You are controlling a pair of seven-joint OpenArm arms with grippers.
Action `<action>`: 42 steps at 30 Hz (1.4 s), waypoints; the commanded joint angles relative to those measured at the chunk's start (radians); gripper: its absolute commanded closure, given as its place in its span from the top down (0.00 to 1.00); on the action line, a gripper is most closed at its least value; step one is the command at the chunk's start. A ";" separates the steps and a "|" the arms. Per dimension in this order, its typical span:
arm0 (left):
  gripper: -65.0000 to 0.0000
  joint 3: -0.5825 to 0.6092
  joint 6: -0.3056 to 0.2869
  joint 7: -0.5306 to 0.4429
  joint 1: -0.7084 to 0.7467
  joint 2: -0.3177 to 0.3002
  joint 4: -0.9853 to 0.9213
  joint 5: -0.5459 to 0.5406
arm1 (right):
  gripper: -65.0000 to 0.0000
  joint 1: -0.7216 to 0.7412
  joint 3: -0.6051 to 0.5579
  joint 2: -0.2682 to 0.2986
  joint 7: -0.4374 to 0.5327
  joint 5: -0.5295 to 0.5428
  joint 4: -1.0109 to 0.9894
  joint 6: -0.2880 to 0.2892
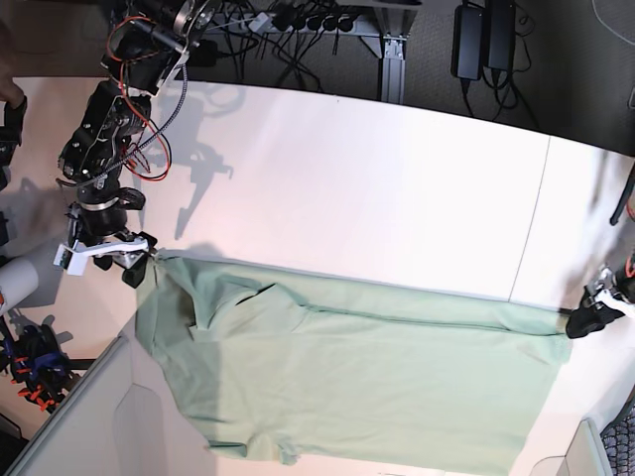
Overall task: Fold the T-shirt properly
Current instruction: 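Release the shirt and reposition both grippers along its edge, then grasp the shirt edge with both grippers and pull it flat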
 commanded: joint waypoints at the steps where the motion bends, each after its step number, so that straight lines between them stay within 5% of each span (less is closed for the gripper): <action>1: 0.56 -0.005 -0.015 -0.020 -0.024 -0.015 0.018 -0.015 | 0.58 0.013 0.011 0.014 0.023 0.013 0.002 0.000; 9: 0.56 -0.012 0.022 0.014 -0.025 0.019 0.018 -0.031 | 0.58 0.011 0.102 -0.014 0.023 0.130 -0.126 0.000; 14: 0.56 -0.046 0.154 0.037 -0.025 0.036 0.003 -0.043 | 0.58 0.020 0.108 -0.044 0.024 0.165 -0.153 0.001; 24: 0.56 -0.072 0.157 0.069 -0.028 0.093 -0.036 -0.110 | 0.58 0.133 0.108 -0.090 0.039 0.161 -0.270 0.001; 35: 0.56 -0.072 0.240 0.053 -0.050 0.123 -0.046 -0.077 | 0.58 0.151 0.108 -0.091 0.046 0.161 -0.290 0.001; 38: 0.55 -0.072 0.261 0.051 -0.064 0.135 -0.046 -0.039 | 0.43 0.158 0.105 -0.091 0.046 0.161 -0.290 0.001; 40: 0.54 -0.072 0.261 0.051 -0.066 0.142 -0.046 -0.027 | 0.21 0.161 0.099 -0.091 0.046 0.161 -0.290 0.001; 42: 0.42 -0.072 0.261 0.051 -0.066 0.146 -0.046 0.000 | 0.00 0.161 0.084 -0.091 0.046 0.161 -0.290 0.001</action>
